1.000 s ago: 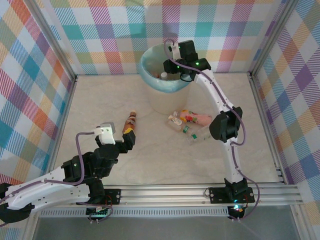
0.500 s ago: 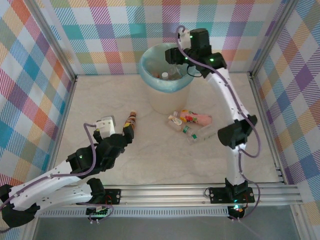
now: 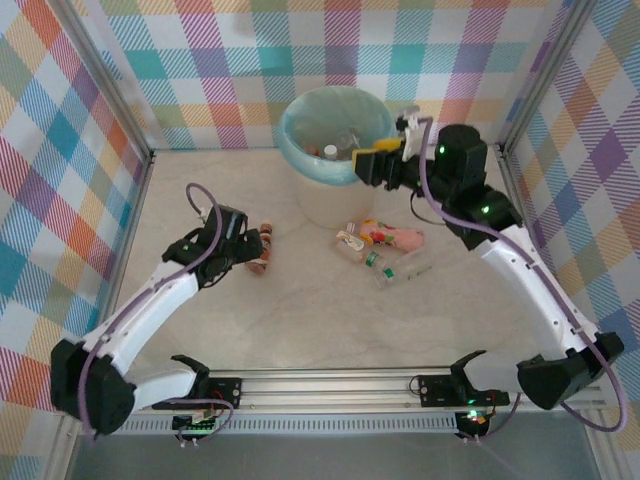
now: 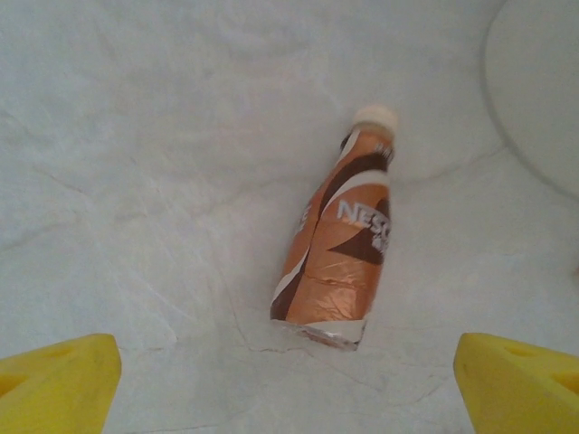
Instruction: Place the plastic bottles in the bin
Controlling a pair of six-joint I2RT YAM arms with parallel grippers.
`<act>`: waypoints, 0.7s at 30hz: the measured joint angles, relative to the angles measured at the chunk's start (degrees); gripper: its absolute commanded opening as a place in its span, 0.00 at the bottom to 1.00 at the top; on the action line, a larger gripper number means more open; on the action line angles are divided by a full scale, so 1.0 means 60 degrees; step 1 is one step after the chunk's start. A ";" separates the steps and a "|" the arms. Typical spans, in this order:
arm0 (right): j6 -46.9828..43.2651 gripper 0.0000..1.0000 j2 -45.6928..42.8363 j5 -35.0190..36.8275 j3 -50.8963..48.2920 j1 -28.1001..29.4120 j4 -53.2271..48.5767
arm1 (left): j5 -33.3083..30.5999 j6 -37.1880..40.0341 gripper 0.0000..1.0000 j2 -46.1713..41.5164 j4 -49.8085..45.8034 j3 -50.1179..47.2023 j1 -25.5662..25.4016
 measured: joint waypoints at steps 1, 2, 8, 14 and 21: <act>0.0080 0.64 -0.0142 -0.0004 -0.0459 0.0047 0.0080 | 0.0321 0.0098 0.93 0.0390 0.0007 0.0120 0.0186; 0.0149 0.64 -0.0259 -0.0004 -0.0856 0.0076 0.0124 | 0.0576 0.0189 0.91 0.0721 0.0044 0.0219 0.0291; 0.0317 0.66 -0.1049 0.0233 -0.2273 0.0124 -0.0091 | 0.1617 0.0423 0.89 0.1402 0.0375 0.0452 0.0372; 0.0306 0.67 -0.2149 0.0656 -0.2994 0.0124 -0.0211 | 0.1785 0.0630 0.89 0.1774 0.0492 0.0765 0.0372; 0.0244 0.68 -0.2310 0.0860 -0.3085 0.0124 -0.0346 | 0.1741 0.0947 0.80 0.3439 0.0448 0.1045 0.0372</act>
